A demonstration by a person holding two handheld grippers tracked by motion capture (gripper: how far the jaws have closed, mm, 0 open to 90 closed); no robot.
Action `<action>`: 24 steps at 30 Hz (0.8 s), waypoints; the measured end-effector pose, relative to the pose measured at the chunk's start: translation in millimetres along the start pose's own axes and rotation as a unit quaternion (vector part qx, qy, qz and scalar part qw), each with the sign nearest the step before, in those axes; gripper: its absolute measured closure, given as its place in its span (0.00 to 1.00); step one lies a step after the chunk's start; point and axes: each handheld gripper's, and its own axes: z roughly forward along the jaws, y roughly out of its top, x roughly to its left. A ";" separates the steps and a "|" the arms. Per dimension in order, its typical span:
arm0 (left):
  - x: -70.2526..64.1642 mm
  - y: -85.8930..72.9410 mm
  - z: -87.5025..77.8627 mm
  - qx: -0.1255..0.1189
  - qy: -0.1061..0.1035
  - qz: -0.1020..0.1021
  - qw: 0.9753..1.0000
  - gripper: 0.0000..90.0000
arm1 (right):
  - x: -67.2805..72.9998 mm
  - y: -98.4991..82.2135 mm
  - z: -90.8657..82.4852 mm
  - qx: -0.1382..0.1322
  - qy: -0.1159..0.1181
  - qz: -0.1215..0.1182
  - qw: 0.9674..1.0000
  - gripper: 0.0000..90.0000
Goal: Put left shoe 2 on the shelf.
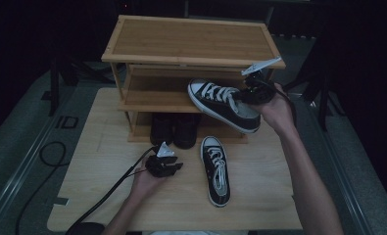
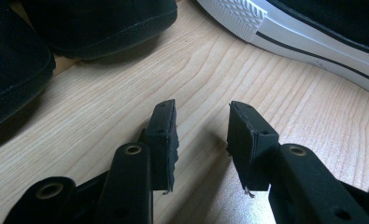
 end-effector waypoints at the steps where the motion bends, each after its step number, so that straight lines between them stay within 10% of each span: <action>1: 0.0 0.0 0.0 0.000 0.000 0.000 1.000 0.70 | -0.3 0.2 0.5 0.000 0.000 0.001 1.000 0.98; 24: -0.1 0.1 0.0 0.000 0.000 0.000 1.000 0.70 | 6.7 1.4 14.5 -0.012 -0.048 0.015 0.999 0.97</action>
